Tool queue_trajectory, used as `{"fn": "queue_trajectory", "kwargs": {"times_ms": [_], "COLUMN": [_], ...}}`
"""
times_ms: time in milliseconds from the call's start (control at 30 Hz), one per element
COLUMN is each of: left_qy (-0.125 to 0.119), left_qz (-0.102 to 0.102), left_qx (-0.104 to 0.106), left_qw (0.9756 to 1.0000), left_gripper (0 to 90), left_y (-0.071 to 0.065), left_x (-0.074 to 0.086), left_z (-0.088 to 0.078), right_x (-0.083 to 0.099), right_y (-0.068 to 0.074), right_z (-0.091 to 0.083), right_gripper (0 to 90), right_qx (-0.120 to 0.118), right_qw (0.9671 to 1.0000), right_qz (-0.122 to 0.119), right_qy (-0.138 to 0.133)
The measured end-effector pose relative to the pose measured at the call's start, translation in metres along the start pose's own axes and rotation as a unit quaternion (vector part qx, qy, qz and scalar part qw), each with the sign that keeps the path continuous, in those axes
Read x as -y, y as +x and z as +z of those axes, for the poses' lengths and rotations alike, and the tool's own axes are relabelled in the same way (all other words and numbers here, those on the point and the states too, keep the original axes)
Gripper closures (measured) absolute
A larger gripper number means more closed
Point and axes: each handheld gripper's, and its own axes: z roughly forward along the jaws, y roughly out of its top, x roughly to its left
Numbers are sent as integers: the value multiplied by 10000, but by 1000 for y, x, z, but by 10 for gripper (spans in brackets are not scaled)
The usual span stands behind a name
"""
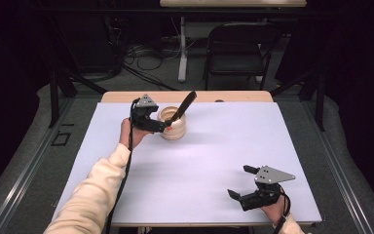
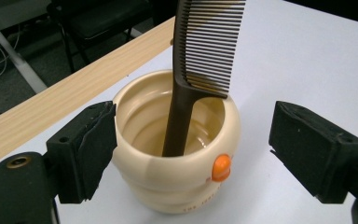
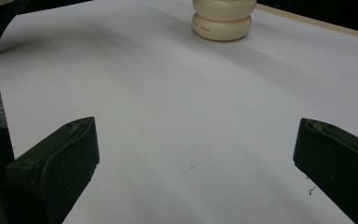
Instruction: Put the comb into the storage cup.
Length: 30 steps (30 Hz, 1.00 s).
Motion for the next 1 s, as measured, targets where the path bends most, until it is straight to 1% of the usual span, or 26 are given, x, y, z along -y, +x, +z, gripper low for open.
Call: {"fn": "queue_trajectory", "kwargs": {"times_ms": [33,100,267,333,400,467,700,767,867,1000], "left_qy": [32,79,150,187,247,271,391,403,348,370], "left_qz": [-15,53,98,119,190,218,206,194,189,217], "left_qx": [-1,-16,-45,-91,-190,-216,-234,-206,-226,-211], "left_qw": [10000,10000,9998,9997,9993,9992,9988,9988,9990,9989], "left_gripper": [124,101,65,55,48,40,2,1,1,1], "left_y": [-1,-3,-8,-10,-13,-15,-20,-22,-25,-30], "left_x": [1,2,5,5,6,7,12,14,17,22], "left_z": [-1,-5,-11,-15,-18,-20,-31,-35,-41,-46], "right_x": [0,0,0,-1,-1,-1,-1,-2,-2,-2], "right_y": [0,0,0,1,1,1,2,2,2,2], "right_z": [0,0,0,0,0,0,0,0,0,1], "right_gripper": [0,0,0,0,0,0,0,0,0,0], "right_qx": [-1,0,0,-1,-6,-13,-12,-5,-13,-16], "right_qw": [10000,10000,10000,10000,10000,10000,10000,10000,10000,10000], "right_qz": [7,10,-2,-7,10,5,-11,-11,-19,-26], "right_qy": [-2,-3,-10,-14,-15,-20,-27,-30,-26,-9]}}
